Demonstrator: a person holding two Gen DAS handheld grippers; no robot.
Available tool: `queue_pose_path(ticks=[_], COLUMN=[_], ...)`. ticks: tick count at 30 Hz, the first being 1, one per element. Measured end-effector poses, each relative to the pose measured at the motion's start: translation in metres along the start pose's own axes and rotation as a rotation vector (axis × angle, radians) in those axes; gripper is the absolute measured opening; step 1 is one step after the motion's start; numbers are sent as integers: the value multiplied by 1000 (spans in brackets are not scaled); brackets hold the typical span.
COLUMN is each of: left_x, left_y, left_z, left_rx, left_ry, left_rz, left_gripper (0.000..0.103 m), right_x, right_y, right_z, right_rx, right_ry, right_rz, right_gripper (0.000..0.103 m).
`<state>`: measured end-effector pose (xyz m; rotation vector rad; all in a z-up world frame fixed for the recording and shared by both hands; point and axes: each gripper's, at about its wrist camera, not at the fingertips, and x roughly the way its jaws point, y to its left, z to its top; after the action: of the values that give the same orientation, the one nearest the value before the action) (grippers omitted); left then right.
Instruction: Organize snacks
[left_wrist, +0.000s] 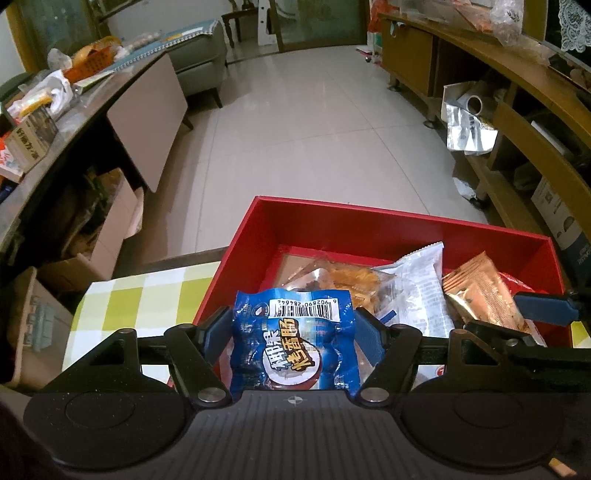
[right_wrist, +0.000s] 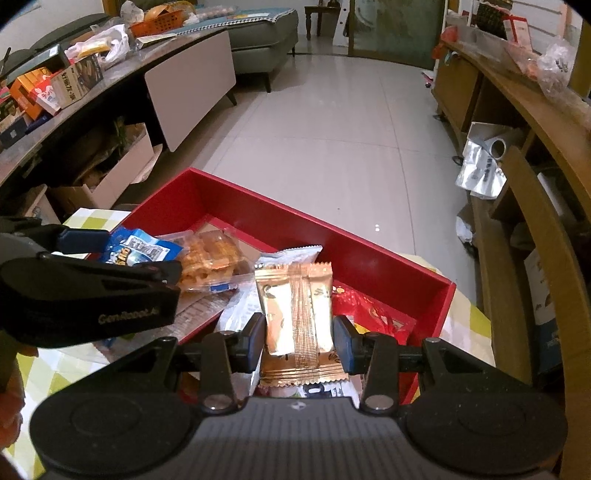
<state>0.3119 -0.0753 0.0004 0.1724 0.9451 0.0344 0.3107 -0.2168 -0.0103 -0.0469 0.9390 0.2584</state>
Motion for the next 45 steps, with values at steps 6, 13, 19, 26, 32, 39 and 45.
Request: queue_pose_path(ticks=[6, 13, 19, 26, 32, 39, 45], left_x=[3, -1, -13, -31, -45, -67, -83], left_y=[-2, 0, 7, 17, 18, 14, 14], left_z=[-1, -1, -3, -10, -25, -47, -68], left_rx=[6, 9, -11, -44, -44, -38, -28], left_ry=[5, 16, 19, 17, 21, 17, 14], left_rz=[0, -2, -11, -7, -6, -12, -4], left_gripper=[76, 86, 88, 90, 90, 94, 96], right_x=[4, -1, -15, -32, -52, -71, -89], right_y=[2, 2, 5, 7, 2, 7, 10], right_z=[0, -1, -1, -7, -19, -38, -57], right_rx=[-7, 12, 20, 23, 50, 67, 85], right_ry=[5, 12, 1, -6, -12, -6, -1], right_rz=[-1, -6, -1, -20, -31, -26, -24], right_gripper=[49, 49, 50, 54, 57, 60, 61])
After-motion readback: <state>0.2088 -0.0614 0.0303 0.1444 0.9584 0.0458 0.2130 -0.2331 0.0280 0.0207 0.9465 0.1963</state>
